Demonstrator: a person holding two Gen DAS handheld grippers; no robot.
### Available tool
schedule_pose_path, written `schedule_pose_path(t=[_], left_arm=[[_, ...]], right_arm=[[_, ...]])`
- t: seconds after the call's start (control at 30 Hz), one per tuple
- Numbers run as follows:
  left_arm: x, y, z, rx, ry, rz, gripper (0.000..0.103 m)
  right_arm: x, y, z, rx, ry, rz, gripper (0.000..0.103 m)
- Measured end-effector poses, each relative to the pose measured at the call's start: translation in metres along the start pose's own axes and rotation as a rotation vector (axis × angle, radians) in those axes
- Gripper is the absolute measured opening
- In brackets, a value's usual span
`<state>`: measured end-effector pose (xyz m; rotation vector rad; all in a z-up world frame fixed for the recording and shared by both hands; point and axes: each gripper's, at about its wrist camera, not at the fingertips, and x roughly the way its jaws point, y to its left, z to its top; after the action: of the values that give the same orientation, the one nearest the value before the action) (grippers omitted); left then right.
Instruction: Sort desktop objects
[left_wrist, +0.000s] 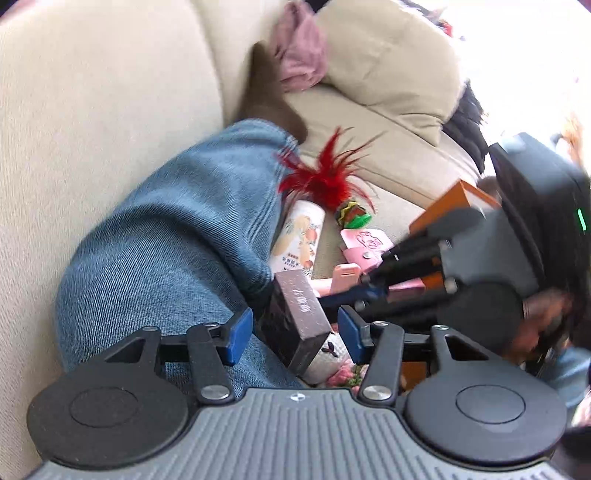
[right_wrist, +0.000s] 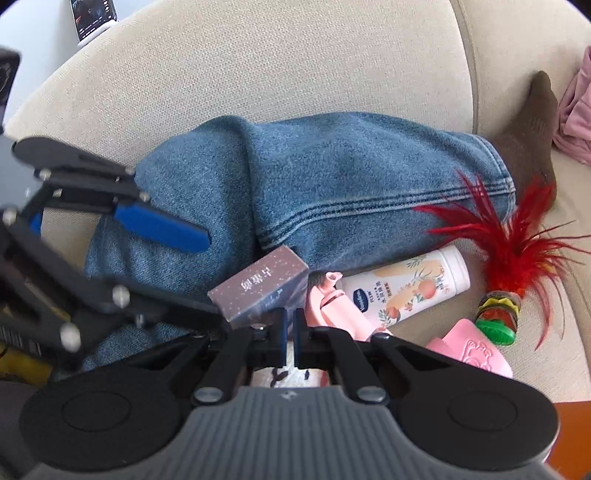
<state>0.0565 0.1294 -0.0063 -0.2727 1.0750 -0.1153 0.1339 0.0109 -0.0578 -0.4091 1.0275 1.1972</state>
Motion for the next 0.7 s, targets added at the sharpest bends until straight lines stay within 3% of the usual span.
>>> schedule_pose_path(t=[0.1,0.3,0.4,0.5,0.6,0.67,0.7], left_arm=[[0.01,0.003,0.008,-0.039,0.035,-0.011,0.06],[0.031,-0.005,0.023,-0.043,0.124,0.046,0.059],[0.046,-0.013,0.026,-0.005,0.171,0.095,0.041],[0.052,-0.013,0.024,0.009,0.193,0.096,0.038],[0.051,-0.013,0.021,0.027,0.19,0.094,0.035],[0.049,-0.012,0.018,0.033,0.185,0.091,0.034],[0.047,-0.012,0.017,0.035,0.181,0.089,0.033]], right_arm=[[0.005,0.004,-0.002,-0.019,0.0,0.0,0.003],[0.001,0.01,-0.006,-0.036,0.002,0.0,0.003],[-0.002,0.007,-0.006,-0.036,-0.003,0.002,0.003],[-0.007,0.008,-0.007,-0.07,0.022,-0.017,0.004],[-0.019,0.007,-0.012,-0.163,0.051,-0.106,0.007],[-0.027,-0.001,-0.016,-0.209,0.081,-0.199,0.019],[-0.029,-0.005,-0.018,-0.223,0.103,-0.249,0.034]])
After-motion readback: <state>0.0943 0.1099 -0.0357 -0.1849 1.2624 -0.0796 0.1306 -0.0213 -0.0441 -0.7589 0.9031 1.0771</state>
